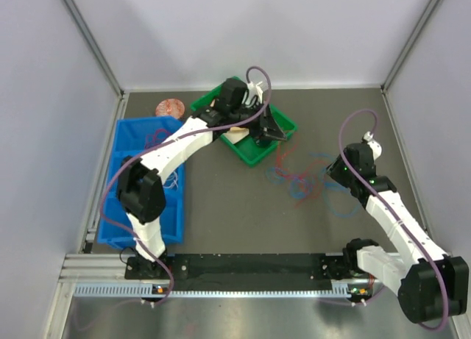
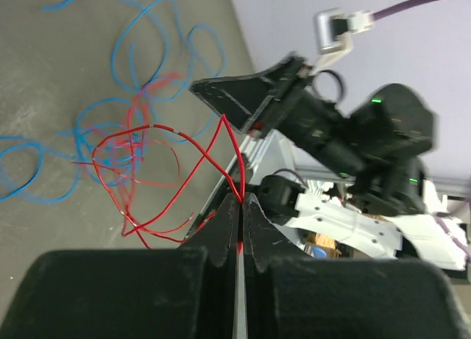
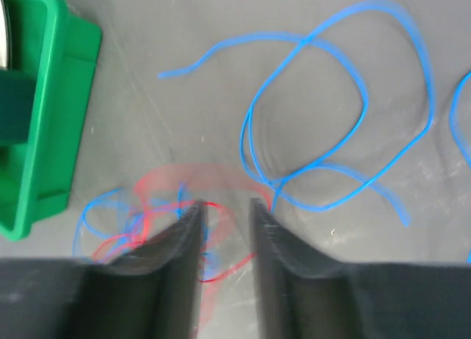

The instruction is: Untangle the cables

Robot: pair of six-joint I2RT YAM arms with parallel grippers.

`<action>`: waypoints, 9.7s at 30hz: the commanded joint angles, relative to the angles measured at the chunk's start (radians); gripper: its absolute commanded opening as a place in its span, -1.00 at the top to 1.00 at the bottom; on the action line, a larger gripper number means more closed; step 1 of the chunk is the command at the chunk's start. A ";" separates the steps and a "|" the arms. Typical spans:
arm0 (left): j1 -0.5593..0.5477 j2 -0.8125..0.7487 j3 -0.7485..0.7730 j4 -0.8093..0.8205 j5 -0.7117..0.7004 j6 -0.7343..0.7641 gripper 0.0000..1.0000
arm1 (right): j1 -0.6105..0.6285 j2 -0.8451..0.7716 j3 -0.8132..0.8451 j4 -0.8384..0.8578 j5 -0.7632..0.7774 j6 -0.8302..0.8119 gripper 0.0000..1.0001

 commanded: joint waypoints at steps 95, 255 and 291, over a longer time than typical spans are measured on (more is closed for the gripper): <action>0.055 0.075 0.017 -0.109 -0.323 0.160 1.00 | 0.370 0.315 0.146 -0.041 -0.188 -0.323 0.15; 0.574 -0.247 0.652 -0.177 -0.961 0.494 1.00 | 0.074 0.480 0.169 0.051 -0.170 -0.243 1.00; 0.623 -0.209 0.784 -0.063 -0.828 0.415 1.00 | 0.074 0.481 0.155 0.071 -0.213 -0.230 1.00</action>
